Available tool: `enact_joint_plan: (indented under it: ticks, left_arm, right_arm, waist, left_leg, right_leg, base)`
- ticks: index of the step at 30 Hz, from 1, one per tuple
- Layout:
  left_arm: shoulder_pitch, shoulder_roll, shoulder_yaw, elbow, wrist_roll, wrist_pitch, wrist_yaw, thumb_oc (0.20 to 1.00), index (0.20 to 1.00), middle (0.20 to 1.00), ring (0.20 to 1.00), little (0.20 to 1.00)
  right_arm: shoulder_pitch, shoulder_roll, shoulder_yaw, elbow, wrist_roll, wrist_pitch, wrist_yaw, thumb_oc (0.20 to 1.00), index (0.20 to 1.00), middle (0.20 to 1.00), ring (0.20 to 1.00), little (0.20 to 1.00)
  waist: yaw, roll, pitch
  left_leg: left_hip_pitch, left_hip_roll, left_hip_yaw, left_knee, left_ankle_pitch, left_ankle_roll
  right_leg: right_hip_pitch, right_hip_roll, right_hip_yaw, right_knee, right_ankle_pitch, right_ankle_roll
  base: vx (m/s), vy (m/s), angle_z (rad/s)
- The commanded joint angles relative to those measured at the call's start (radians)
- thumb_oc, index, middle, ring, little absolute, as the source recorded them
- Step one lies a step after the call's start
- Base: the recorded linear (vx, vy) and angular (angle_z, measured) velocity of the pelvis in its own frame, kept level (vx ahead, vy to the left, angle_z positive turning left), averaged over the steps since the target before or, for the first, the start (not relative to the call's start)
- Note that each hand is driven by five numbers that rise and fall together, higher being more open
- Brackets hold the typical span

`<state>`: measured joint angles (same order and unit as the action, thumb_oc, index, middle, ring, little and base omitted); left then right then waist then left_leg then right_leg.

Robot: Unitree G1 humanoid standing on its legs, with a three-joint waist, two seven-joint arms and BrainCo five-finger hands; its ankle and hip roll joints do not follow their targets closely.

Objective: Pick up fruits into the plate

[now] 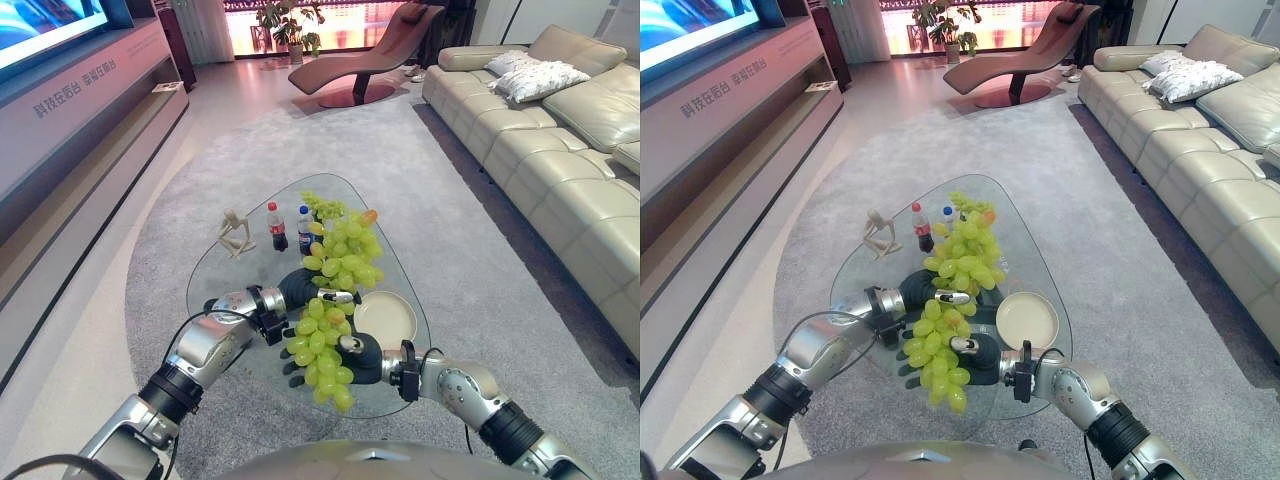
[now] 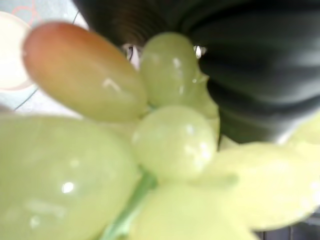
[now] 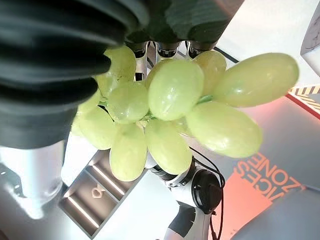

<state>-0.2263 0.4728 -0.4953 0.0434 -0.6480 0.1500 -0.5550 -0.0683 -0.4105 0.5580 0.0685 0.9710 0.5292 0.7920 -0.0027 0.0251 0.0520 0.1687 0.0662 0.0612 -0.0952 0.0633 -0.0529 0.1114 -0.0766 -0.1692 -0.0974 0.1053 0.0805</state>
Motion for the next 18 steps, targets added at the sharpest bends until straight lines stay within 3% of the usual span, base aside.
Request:
enact_joint_plan:
  ticks: [1,2,18]
  left_arm:
    - [-0.036,-0.011,0.027,-0.069,-0.050,-0.055,-0.008,0.200,0.200,0.200,0.200,0.200]
    - [-0.036,-0.011,0.028,-0.069,-0.049,-0.055,-0.008,0.200,0.200,0.200,0.200,0.200]
    - [-0.037,-0.013,0.033,-0.068,-0.056,-0.050,-0.003,0.200,0.200,0.200,0.200,0.200]
  right_arm:
    - [-0.016,0.063,-0.024,-0.092,0.080,-0.024,0.023,0.260,0.260,0.260,0.260,0.260]
    - [-0.016,0.064,-0.024,-0.092,0.079,-0.024,0.022,0.200,0.200,0.200,0.200,0.200]
    - [-0.012,0.060,-0.034,-0.084,0.067,-0.031,0.008,0.200,0.200,0.200,0.200,0.200]
  waist:
    - [0.009,-0.025,0.016]
    - [0.009,-0.025,0.016]
    - [0.009,-0.027,0.019]
  left_leg:
    - [0.056,-0.078,0.014,0.008,-0.165,0.043]
    - [0.056,-0.078,0.014,0.008,-0.165,0.044]
    - [0.056,-0.078,0.011,0.008,-0.167,0.045]
  right_leg:
    - [0.084,-0.006,0.018,0.010,-0.130,0.032]
    - [0.084,-0.006,0.018,0.010,-0.130,0.032]
    - [0.084,-0.005,0.020,0.010,-0.130,0.033]
  base:
    - [0.00,0.000,0.00]
    - [0.00,0.000,0.00]
    - [0.00,0.000,0.00]
